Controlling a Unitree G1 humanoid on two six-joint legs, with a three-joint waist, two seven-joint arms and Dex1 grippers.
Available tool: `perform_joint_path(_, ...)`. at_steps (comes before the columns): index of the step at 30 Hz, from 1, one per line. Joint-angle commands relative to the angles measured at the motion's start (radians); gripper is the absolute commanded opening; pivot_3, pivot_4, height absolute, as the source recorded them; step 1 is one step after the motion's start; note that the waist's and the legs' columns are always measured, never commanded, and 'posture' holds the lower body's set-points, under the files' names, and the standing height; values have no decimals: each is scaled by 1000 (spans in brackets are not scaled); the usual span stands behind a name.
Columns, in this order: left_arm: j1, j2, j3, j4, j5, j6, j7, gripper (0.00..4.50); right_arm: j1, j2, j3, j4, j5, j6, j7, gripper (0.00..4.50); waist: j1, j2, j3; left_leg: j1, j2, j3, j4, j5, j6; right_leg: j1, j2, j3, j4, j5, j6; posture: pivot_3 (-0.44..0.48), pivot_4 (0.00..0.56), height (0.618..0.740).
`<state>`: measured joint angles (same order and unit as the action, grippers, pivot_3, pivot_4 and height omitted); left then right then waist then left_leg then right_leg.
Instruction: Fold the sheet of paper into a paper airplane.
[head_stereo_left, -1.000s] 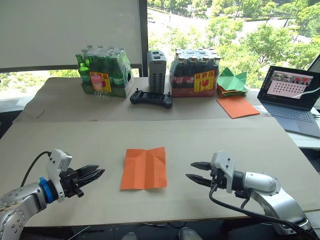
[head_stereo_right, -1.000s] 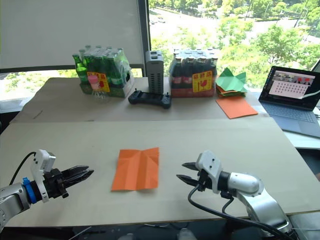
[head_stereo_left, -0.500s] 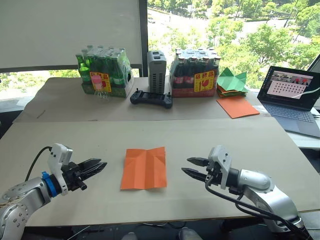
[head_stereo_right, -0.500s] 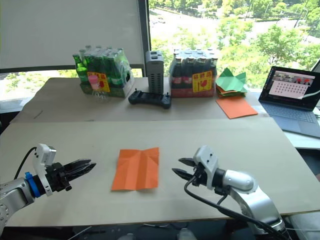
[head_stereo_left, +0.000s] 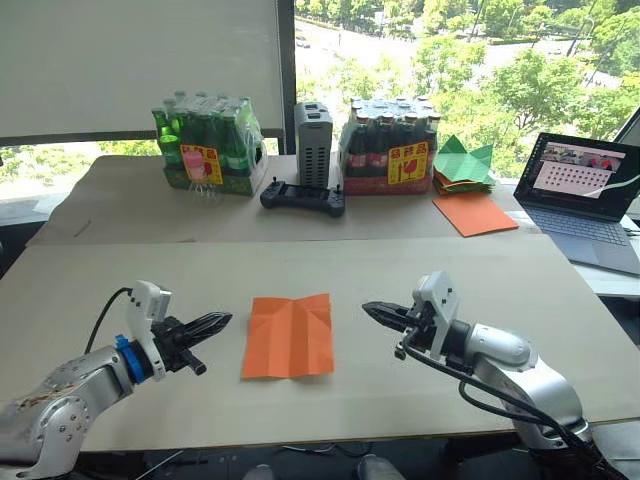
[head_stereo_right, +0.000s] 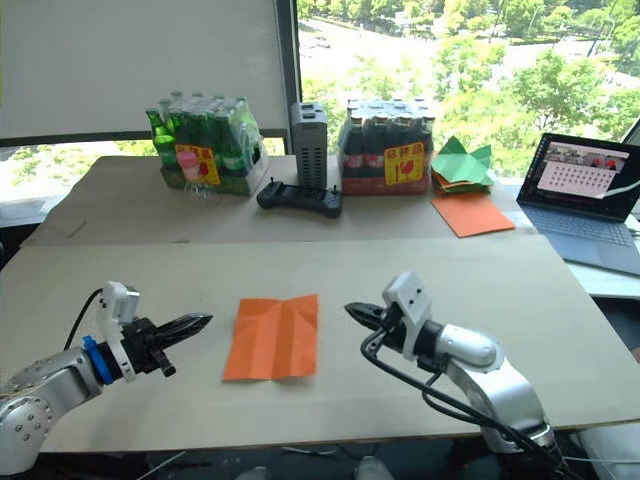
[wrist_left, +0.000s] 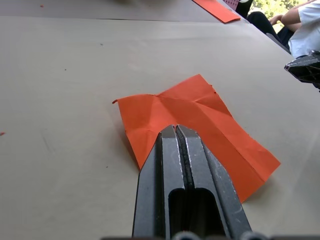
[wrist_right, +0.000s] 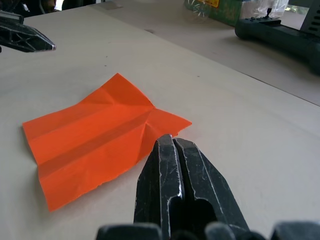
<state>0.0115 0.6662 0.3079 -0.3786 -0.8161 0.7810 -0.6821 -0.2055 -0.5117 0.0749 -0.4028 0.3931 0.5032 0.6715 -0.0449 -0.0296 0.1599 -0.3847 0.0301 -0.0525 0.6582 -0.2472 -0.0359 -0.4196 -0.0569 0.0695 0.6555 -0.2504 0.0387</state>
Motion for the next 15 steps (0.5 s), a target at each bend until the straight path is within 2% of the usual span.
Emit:
perform_joint_path(1, -17, 3, -45, 12, 49, -45, -27, 19, -26, 17, 5, -8, -10, -1, -19, 0, -1, 0, 0, 0, 0, 0, 0, 0, 0, 0, 0, 0, 0, 0, 0, 0, 150, 740)
perform_joint_path(6, -52, -10, -131, 91, 136, -102, -58, 19, -44, 50, 16, 8, -23, -6, -42, 0, 1, 0, 0, 0, 0, 0, 0, 0, 0, 0, 0, 0, 1, 0, 0, 0, 150, 740)
perform_joint_path(15, -154, -87, -264, 250, 272, -180, -65, 19, -32, 78, 38, 9, -46, -12, -68, 0, 0, 0, 0, -1, 0, 0, 1, 0, 0, 0, 0, 0, 1, 0, 0, 0, 150, 740)
